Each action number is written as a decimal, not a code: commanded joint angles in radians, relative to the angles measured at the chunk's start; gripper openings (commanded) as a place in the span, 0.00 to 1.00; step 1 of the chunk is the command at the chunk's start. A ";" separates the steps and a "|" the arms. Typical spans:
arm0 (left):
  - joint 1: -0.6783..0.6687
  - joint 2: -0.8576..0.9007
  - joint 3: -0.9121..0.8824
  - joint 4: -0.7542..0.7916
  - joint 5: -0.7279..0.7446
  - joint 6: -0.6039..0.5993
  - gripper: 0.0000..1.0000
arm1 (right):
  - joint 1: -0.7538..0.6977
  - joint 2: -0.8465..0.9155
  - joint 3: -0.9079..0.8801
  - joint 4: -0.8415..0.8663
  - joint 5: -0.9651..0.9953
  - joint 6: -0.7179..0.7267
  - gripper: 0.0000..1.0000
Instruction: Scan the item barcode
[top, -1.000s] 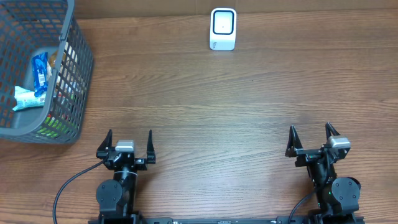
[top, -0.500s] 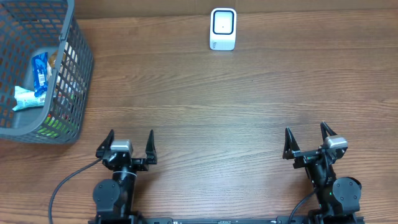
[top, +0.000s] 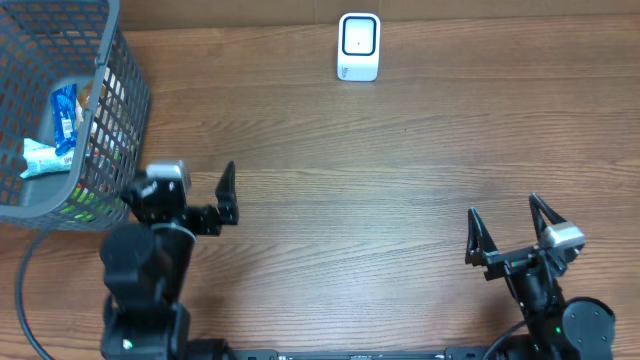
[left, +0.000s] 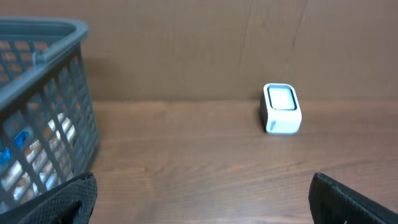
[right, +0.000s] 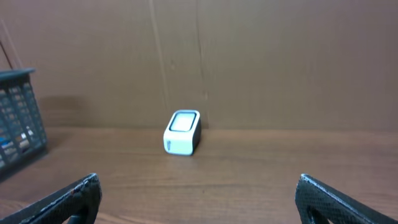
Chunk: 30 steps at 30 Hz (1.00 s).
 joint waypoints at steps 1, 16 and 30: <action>0.005 0.118 0.190 -0.090 0.019 0.035 1.00 | 0.005 0.023 0.085 -0.028 -0.010 -0.003 1.00; 0.005 0.354 0.548 -0.371 0.079 0.139 1.00 | 0.005 0.462 0.425 -0.134 -0.212 -0.003 1.00; 0.005 0.854 1.395 -0.973 0.161 0.294 1.00 | 0.005 0.993 0.852 -0.429 -0.397 -0.003 1.00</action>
